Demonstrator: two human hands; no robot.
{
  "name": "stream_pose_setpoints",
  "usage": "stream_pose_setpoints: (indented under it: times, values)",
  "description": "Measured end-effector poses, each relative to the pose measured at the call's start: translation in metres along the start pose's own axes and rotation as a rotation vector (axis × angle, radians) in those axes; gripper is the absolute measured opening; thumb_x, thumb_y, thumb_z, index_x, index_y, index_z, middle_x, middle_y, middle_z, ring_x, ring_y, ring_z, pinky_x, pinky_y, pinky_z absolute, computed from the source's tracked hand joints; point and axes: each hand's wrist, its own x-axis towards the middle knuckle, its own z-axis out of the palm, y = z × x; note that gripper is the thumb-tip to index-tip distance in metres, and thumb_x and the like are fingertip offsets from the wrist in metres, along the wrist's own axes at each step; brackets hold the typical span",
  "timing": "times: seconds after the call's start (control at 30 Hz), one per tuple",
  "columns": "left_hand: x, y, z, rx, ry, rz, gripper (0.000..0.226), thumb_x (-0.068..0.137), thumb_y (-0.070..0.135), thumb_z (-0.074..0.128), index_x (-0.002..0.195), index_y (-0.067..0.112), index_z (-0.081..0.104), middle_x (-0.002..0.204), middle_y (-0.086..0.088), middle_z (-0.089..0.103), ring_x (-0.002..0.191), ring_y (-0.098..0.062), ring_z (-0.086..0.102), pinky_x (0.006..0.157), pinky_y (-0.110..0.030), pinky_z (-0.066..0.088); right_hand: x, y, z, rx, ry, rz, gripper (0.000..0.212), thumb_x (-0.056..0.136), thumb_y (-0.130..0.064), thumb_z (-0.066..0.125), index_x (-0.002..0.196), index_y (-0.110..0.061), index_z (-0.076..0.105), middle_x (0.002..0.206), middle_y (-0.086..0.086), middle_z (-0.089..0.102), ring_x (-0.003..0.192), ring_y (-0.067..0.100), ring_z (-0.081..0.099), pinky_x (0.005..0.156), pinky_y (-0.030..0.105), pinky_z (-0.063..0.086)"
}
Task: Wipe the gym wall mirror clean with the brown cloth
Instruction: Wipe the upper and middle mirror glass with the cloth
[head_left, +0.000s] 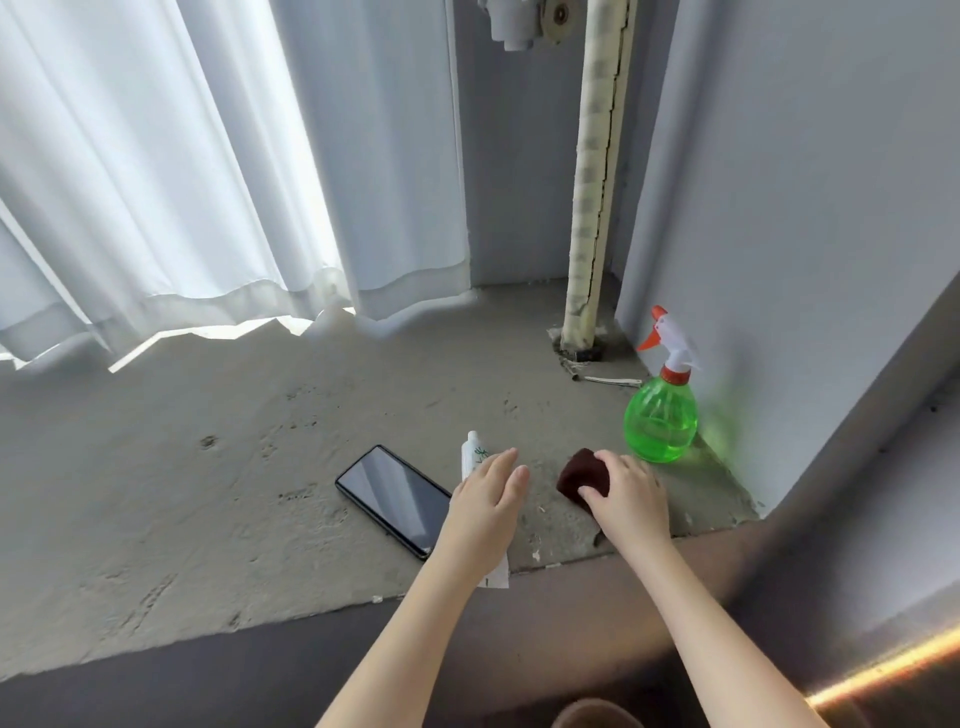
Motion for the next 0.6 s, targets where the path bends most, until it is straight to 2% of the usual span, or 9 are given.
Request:
stream_pose_setpoints:
  times: [0.1,0.17,0.23,0.47,0.6]
  values:
    - [-0.001,0.001,0.002,-0.023,-0.009,0.023,0.050,0.109,0.041,0.028,0.155,0.021,0.034,0.160,0.009,0.031,0.148,-0.008,0.023,0.119,-0.028,0.017,-0.005,-0.004,-0.003,0.073,0.026,0.006,0.039,0.089,-0.021,0.069,0.126,-0.013,0.060,0.120,0.009,0.063,0.114,0.031,0.054,0.091,0.037,0.041]
    - [-0.003,0.001,0.004,-0.058,-0.008,0.045,0.050,0.108,0.040,0.029,0.154,0.021,0.036,0.158,0.009,0.034,0.146,-0.006,0.025,0.110,-0.018,0.018,-0.015,-0.003,-0.010,0.174,0.083,0.024,0.035,0.087,-0.015,0.070,0.120,-0.010,0.062,0.115,0.011,0.065,0.108,0.032,0.057,0.085,0.037,0.043]
    - [-0.005,0.002,0.005,-0.088,-0.012,0.067,0.049,0.108,0.039,0.031,0.153,0.020,0.037,0.157,0.009,0.036,0.144,-0.005,0.027,0.104,-0.014,0.018,-0.035,0.002,-0.018,0.274,0.178,0.063,0.035,0.085,-0.013,0.073,0.118,-0.009,0.064,0.112,0.011,0.067,0.104,0.033,0.060,0.084,0.037,0.044]
    - [-0.025,0.015,0.033,-0.135,-0.082,0.162,0.045,0.107,0.036,0.036,0.148,0.019,0.045,0.150,0.008,0.043,0.134,-0.001,0.036,0.104,-0.012,0.020,-0.119,0.034,-0.047,0.454,0.472,0.184,0.035,0.079,-0.006,0.078,0.112,-0.008,0.068,0.107,0.005,0.069,0.101,0.024,0.062,0.090,0.031,0.046]
    - [-0.040,0.032,0.059,-0.098,-0.180,0.273,0.042,0.108,0.031,0.038,0.145,0.017,0.049,0.148,0.005,0.047,0.137,-0.008,0.039,0.102,-0.014,0.024,-0.161,0.051,-0.068,0.432,0.582,0.231,0.033,0.082,-0.006,0.076,0.114,-0.008,0.068,0.109,0.003,0.068,0.100,0.020,0.060,0.092,0.028,0.044]
